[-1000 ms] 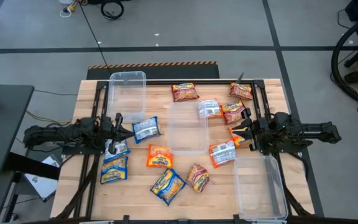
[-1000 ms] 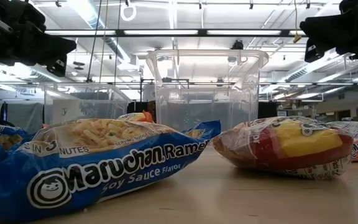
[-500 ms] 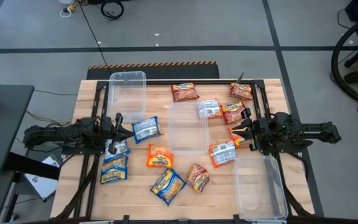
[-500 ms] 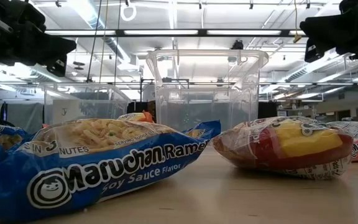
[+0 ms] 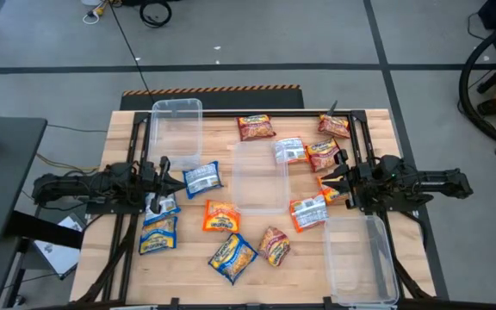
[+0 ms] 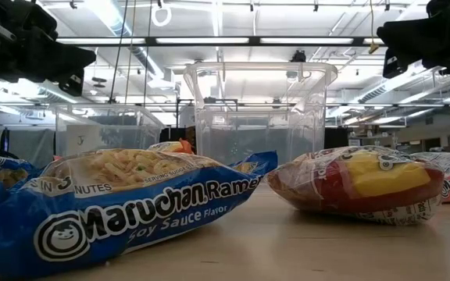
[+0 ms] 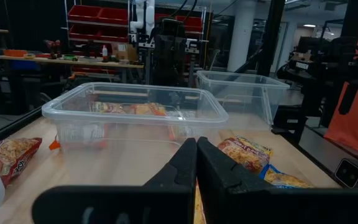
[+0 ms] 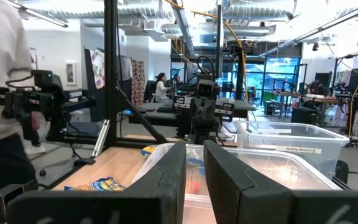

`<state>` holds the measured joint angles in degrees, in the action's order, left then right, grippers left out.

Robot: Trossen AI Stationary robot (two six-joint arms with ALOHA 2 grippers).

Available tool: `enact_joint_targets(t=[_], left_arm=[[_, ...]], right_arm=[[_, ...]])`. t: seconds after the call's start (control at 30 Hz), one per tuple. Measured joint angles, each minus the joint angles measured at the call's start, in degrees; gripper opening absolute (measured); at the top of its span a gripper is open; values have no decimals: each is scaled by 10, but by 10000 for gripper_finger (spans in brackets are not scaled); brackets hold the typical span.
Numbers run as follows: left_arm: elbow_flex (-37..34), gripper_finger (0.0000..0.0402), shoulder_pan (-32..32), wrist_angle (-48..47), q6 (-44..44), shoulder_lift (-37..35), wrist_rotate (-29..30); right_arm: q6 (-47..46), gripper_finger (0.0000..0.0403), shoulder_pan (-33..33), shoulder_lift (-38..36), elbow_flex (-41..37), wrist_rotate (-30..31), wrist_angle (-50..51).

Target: Sort Maruchan noodles

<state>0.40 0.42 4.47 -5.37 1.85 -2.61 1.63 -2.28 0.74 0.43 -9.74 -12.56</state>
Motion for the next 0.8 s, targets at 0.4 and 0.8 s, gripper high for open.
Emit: enact_joint_targets(t=[0.4, 0.8], left_arm=[[2, 14, 0, 26, -72, 2, -5], [244, 13, -82, -213, -52, 177, -26]], right_arm=[[0, 64, 0, 0, 0, 0, 0], [0, 64, 0, 0, 0, 0, -3]])
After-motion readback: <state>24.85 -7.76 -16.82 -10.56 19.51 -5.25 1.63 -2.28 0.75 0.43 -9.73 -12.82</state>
